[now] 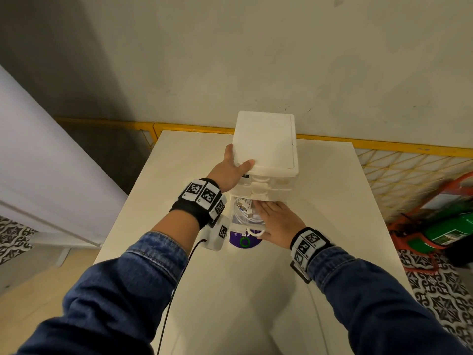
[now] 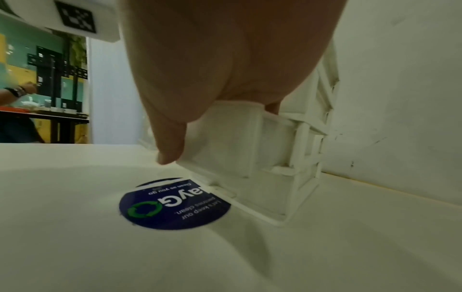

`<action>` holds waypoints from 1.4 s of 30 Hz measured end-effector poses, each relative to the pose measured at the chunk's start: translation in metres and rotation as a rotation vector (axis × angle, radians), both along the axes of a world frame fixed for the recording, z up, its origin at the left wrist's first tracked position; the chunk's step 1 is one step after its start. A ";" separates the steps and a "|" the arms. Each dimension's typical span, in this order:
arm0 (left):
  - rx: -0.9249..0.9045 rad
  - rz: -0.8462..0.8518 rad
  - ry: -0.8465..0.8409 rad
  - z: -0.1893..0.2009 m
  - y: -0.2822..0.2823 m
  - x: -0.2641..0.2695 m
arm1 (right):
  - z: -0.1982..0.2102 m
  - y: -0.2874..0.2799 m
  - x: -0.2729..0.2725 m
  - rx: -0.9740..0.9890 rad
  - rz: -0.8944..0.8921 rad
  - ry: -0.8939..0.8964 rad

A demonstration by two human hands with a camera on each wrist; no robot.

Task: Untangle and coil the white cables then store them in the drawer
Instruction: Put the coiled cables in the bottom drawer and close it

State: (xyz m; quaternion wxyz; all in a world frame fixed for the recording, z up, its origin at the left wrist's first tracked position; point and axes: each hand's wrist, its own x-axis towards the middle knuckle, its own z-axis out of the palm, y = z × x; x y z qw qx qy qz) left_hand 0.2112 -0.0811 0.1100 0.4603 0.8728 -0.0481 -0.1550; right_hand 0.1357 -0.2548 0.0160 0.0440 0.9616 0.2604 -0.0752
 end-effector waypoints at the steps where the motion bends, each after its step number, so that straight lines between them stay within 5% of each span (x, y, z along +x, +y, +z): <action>1: -0.002 0.008 -0.004 0.000 0.000 0.000 | -0.002 0.000 0.002 -0.003 0.002 0.001; 4: 0.004 0.027 -0.010 -0.002 -0.001 0.001 | -0.006 -0.005 -0.001 0.049 0.024 -0.008; 13: 0.006 0.051 -0.020 -0.008 -0.001 0.003 | -0.033 -0.044 -0.034 0.160 0.006 -0.404; 27: -0.057 0.040 -0.003 -0.006 0.004 0.006 | -0.010 -0.038 -0.014 0.047 -0.033 -0.327; 33: -0.275 0.100 -0.008 -0.013 0.007 -0.006 | -0.011 -0.034 -0.030 0.171 -0.045 -0.317; 42: -0.332 0.067 0.013 -0.013 0.007 -0.010 | -0.015 -0.025 -0.015 0.349 -0.131 -0.376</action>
